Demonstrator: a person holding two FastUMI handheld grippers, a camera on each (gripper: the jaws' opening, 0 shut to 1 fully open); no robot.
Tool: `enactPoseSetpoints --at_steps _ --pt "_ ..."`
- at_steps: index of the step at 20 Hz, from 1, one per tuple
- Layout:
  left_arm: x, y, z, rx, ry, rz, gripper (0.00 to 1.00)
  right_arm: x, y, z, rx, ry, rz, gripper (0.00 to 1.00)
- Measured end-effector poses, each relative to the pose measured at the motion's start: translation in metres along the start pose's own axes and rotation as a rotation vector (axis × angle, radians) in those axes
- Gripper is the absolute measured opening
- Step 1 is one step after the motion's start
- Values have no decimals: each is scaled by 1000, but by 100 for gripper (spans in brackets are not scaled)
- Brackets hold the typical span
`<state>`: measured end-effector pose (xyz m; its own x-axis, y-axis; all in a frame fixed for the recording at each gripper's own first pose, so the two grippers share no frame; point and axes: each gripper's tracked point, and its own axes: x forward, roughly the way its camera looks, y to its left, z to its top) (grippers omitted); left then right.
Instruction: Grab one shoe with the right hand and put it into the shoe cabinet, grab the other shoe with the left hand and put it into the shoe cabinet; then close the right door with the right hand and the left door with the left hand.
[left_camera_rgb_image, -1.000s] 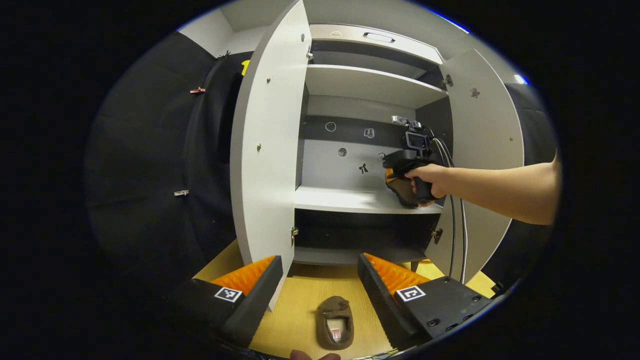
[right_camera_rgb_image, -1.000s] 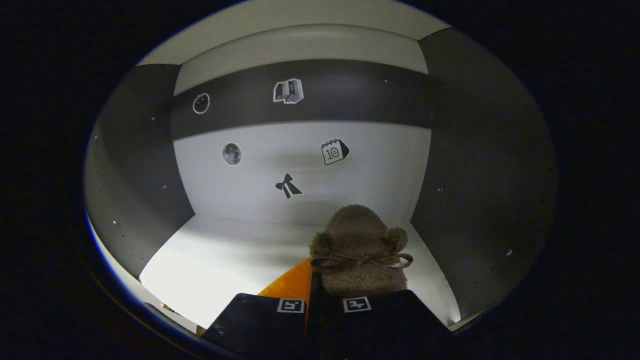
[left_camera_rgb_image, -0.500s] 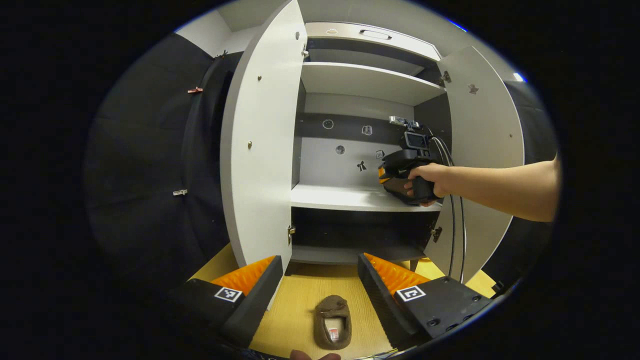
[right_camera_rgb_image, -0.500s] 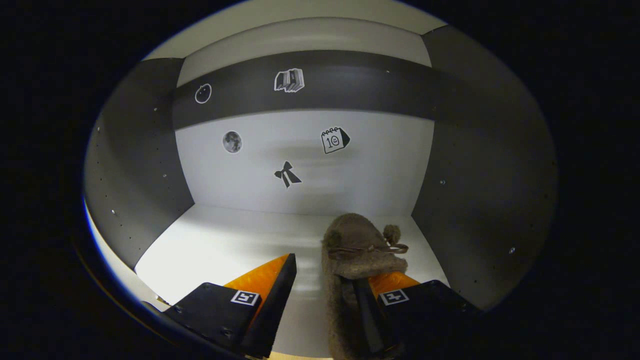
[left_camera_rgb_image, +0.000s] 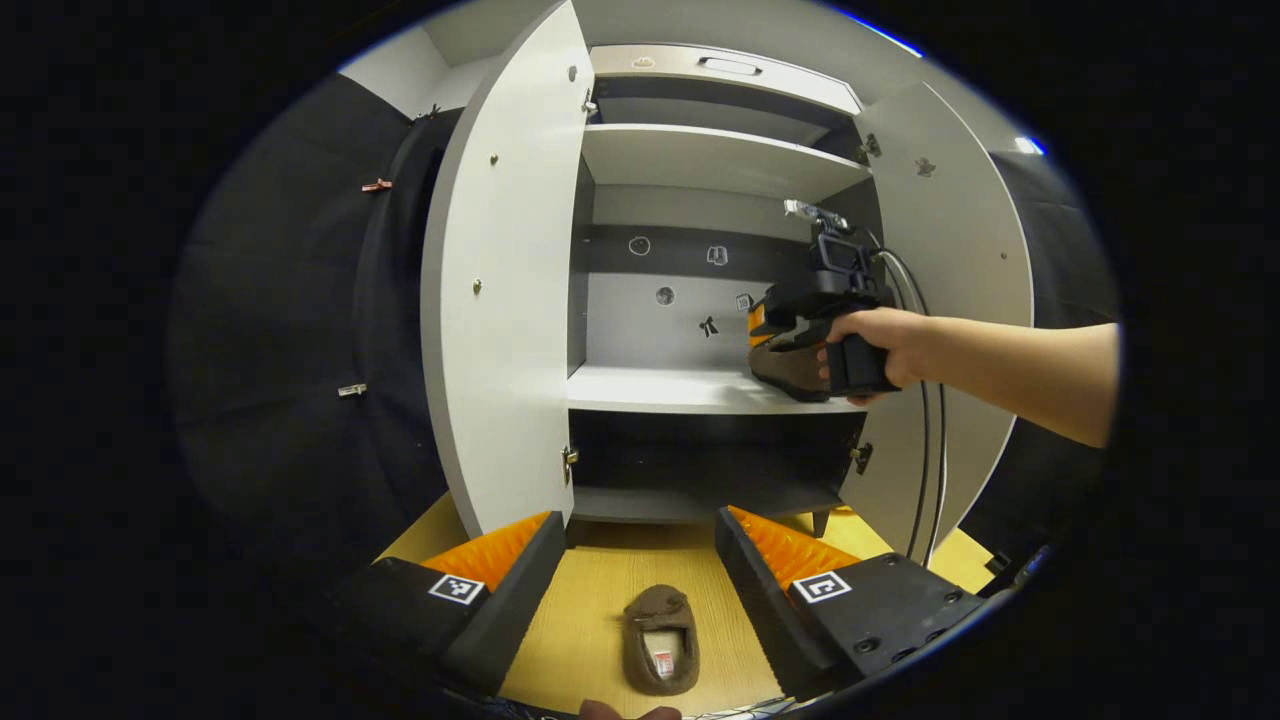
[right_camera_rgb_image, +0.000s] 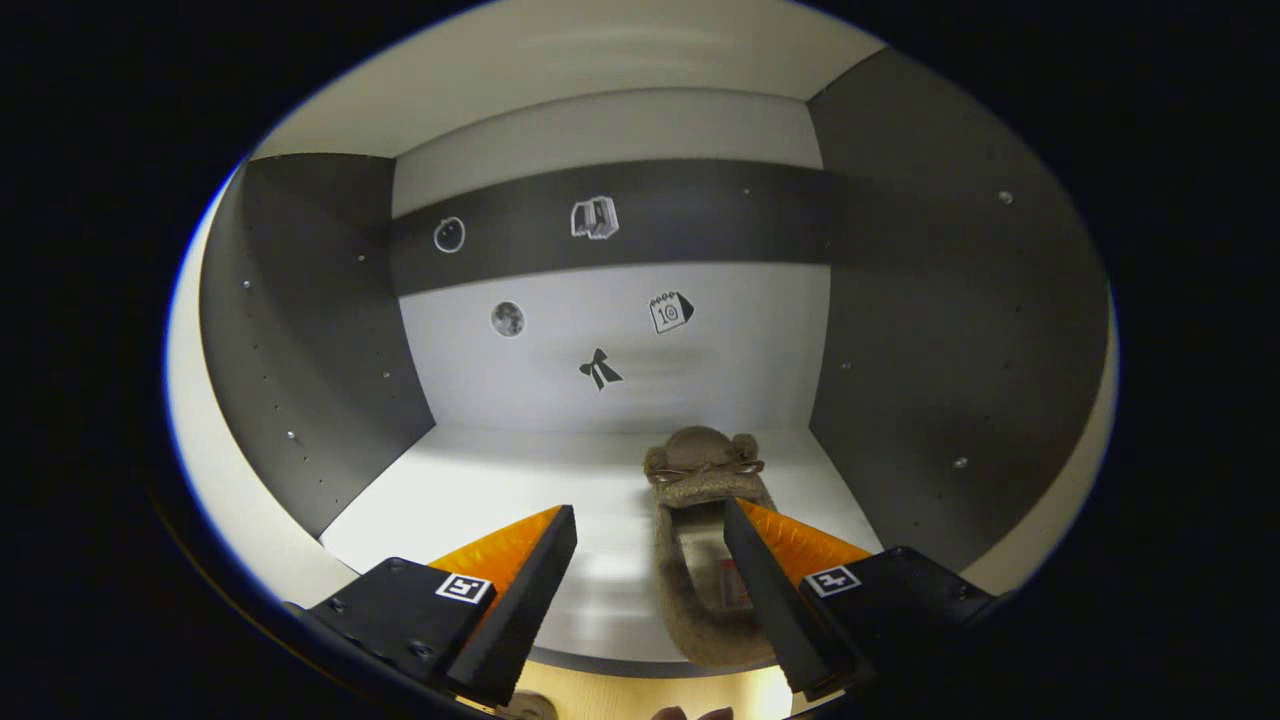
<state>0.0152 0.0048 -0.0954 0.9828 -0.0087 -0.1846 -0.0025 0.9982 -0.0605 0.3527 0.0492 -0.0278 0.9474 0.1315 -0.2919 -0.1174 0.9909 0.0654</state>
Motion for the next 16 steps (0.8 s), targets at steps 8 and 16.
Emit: enactPoseSetpoints --at_steps 8,16 --pt "17 -11 -77 5 141 -67 96 -123 7 31 16 -271 24 98" --pt "61 2 -203 -50 329 -91 92 -226 9 28 -23 -359 39 97"
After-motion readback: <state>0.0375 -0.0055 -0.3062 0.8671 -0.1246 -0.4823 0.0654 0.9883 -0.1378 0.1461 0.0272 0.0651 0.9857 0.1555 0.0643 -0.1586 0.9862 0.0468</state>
